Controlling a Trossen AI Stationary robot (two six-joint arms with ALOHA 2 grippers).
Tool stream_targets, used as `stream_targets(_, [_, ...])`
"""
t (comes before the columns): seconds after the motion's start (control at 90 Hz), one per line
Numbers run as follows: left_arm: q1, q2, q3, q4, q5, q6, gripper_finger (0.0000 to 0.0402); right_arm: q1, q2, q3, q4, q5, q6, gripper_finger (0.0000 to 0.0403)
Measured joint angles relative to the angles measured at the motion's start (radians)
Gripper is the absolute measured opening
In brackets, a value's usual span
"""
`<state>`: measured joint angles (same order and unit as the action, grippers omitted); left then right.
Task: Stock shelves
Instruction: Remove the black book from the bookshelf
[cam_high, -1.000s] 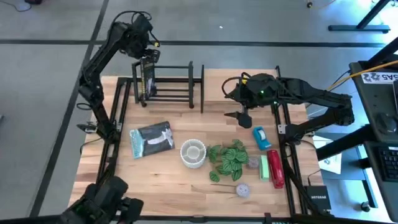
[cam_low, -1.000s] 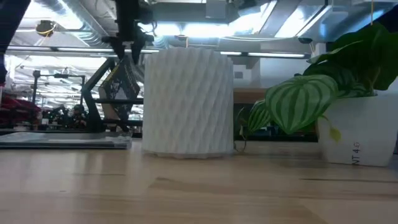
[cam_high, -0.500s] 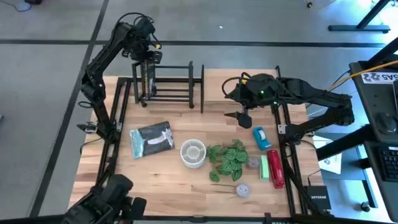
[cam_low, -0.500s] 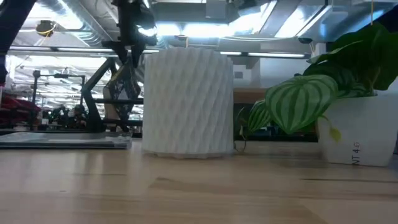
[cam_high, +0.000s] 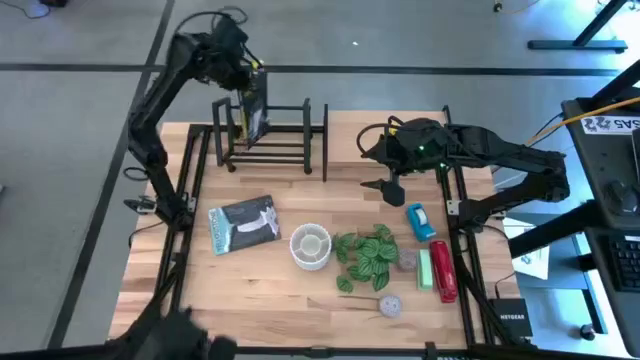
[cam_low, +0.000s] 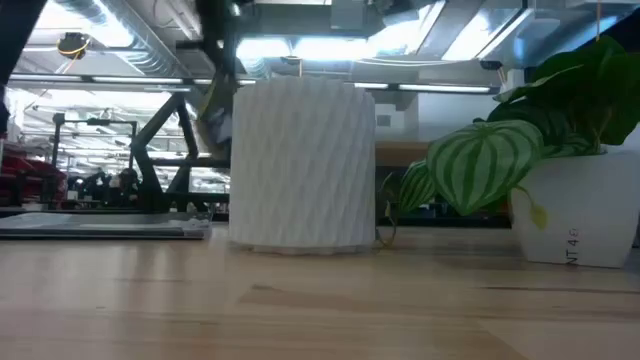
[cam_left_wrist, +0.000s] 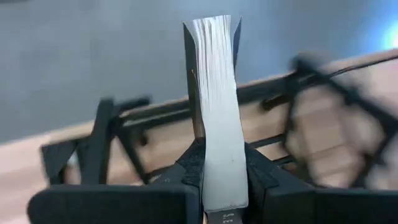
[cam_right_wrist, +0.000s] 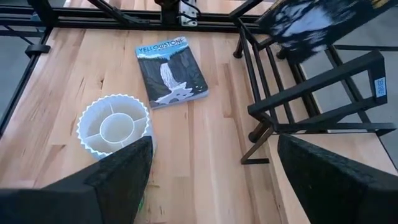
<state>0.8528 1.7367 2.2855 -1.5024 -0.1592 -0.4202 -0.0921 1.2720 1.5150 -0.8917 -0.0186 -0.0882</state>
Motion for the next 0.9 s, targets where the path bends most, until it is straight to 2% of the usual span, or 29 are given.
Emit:
stream_targets(0.1, [-0.091, -0.072, 0.062, -0.007, -0.052, -0.067, 0.0031, 0.000, 0.000, 0.000, 0.003, 0.000, -0.013, 0.0330])
stream_targets(0.233, [-0.257, -0.188, 0.065, -0.014, -0.100, -0.232, 0.0031, 0.000, 0.000, 0.000, 0.030, 0.000, -0.038, 0.0330])
stream_targets(0.4, [-0.590, -0.280, 0.022, -0.081, -0.356, -0.502, 0.0031, 0.000, 0.000, 0.000, 0.090, 0.001, -0.087, 0.0330])
stream_targets(0.533, [-0.893, -0.314, -0.054, -0.067, -0.608, -0.751, 0.0031, 0.000, 0.000, 0.000, 0.120, 0.008, -0.122, 0.0330])
stream_targets(0.633, [-1.078, -0.304, -0.130, -0.069, -0.771, -0.924, 0.0031, -0.002, 0.000, 0.000, 0.131, 0.009, -0.129, 0.0330])
stream_targets(0.756, [-1.228, -0.282, -0.270, -0.065, -0.870, -1.141, 0.0031, -0.018, 0.000, 0.000, 0.135, 0.008, -0.129, 0.0330])
stream_targets(0.9, [-1.331, -0.284, -0.479, -0.067, -0.926, -1.455, 0.0031, -0.043, 0.000, 0.000, 0.135, 0.008, -0.130, 0.0330])
